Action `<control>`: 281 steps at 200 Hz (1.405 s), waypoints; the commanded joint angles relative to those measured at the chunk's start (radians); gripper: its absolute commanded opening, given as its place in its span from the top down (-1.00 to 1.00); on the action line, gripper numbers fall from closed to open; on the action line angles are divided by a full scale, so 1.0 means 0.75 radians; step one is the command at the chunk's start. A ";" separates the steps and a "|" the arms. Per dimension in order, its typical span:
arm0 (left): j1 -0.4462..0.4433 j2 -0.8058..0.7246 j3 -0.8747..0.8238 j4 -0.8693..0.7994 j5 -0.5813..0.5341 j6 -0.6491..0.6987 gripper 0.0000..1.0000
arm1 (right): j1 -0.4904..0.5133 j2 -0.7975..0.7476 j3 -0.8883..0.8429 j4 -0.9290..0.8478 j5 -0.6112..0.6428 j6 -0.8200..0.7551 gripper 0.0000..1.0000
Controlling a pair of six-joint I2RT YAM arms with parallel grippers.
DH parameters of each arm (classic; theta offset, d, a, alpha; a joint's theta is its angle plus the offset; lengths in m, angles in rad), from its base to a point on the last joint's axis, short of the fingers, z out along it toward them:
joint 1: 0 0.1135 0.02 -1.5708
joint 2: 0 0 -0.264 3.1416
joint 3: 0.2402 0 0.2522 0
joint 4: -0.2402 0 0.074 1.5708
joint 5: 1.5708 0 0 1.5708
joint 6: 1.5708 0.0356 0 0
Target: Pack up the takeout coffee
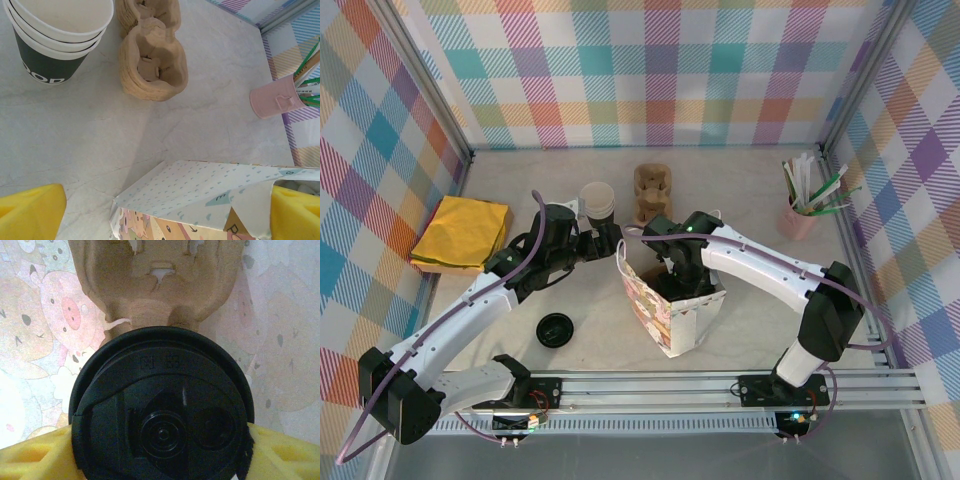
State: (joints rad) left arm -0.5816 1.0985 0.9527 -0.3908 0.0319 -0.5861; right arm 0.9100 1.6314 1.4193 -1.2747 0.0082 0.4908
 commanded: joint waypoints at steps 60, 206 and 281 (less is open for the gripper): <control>-0.004 -0.010 0.029 -0.024 -0.067 0.011 -0.90 | 0.008 0.032 -0.088 -0.100 -0.019 0.018 -0.37; -0.004 -0.012 0.029 -0.023 -0.066 0.010 -0.90 | 0.008 0.042 -0.097 -0.094 -0.017 0.012 -0.37; -0.003 -0.009 0.030 -0.021 -0.065 0.012 -0.90 | 0.008 0.042 -0.096 -0.096 -0.015 0.008 -0.38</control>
State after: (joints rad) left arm -0.5816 1.0985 0.9527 -0.3908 0.0319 -0.5861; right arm 0.9100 1.6306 1.4063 -1.2465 0.0147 0.4908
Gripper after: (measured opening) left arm 0.949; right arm 0.689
